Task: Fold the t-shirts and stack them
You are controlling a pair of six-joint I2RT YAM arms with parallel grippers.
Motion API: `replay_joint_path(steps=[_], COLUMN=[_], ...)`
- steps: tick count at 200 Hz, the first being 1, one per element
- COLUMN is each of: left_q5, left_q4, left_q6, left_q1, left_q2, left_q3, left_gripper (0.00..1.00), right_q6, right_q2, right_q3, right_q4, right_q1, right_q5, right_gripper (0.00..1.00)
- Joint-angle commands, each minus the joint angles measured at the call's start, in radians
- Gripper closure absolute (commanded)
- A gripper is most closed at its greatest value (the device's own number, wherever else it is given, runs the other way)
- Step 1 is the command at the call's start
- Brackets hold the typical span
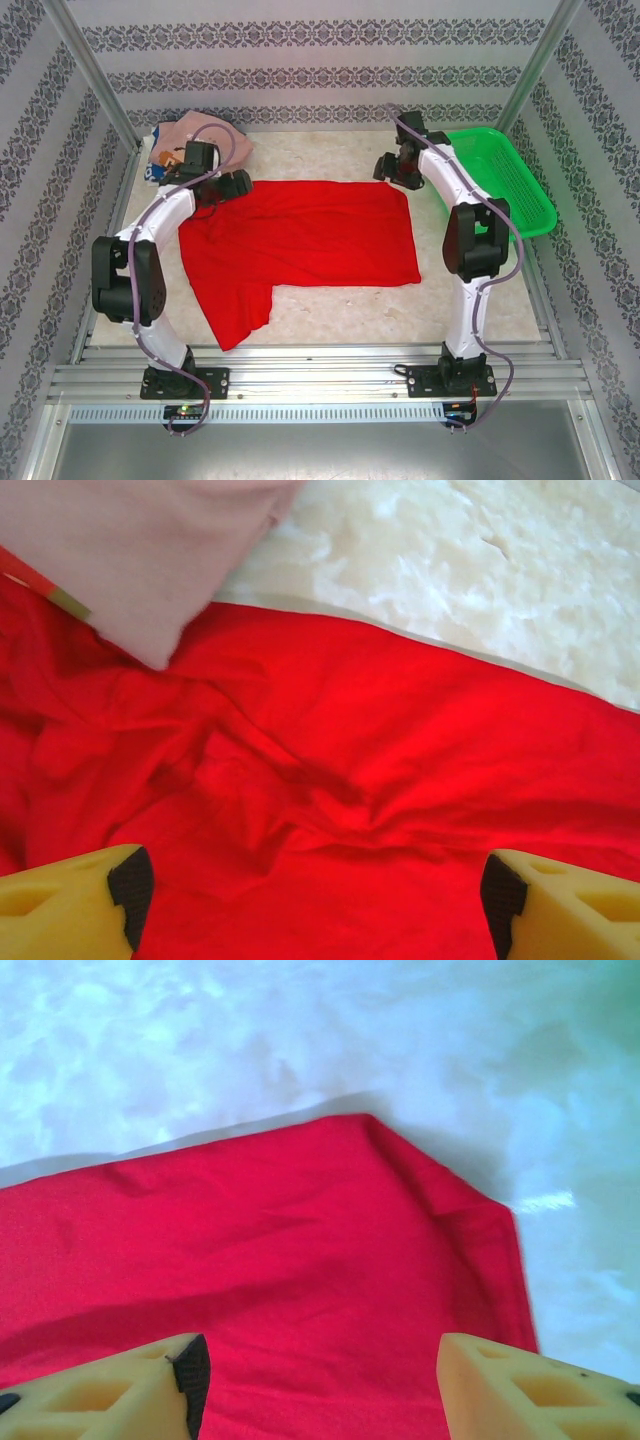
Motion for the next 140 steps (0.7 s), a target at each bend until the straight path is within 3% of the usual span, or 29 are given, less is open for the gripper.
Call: replay_joint_path(steps=[1, 17, 68, 140], left_q5=[-0.039, -0.001, -0.041, -0.107], left_q4=[0.039, 0.070, 0.043, 0.052], left_q6=[-0.054, -0.097, -0.139, -0.193], left_q1=[-0.062, -0.078, -0.192, -0.208], left_q2=[0.007, 0.041, 0.231, 0.375], left_q3=[-0.022, -0.014, 0.157, 0.218], left_gripper=[0.18, 0.20, 0.26, 0.37], right_q6=[0.085, 0.114, 0.167, 0.208], right_q2=[0.023, 0.046, 0.170, 0.280], right_q3=[-0.015, -0.015, 0.088, 0.212], right_q4=[-0.055, -0.042, -0.065, -0.092], right_q1=[-0.043, -0.072, -0.096, -0.117], right_q5=[-0.023, -0.081, -0.175, -0.169], right_gripper=[0.42, 0.47, 0.55, 0.65])
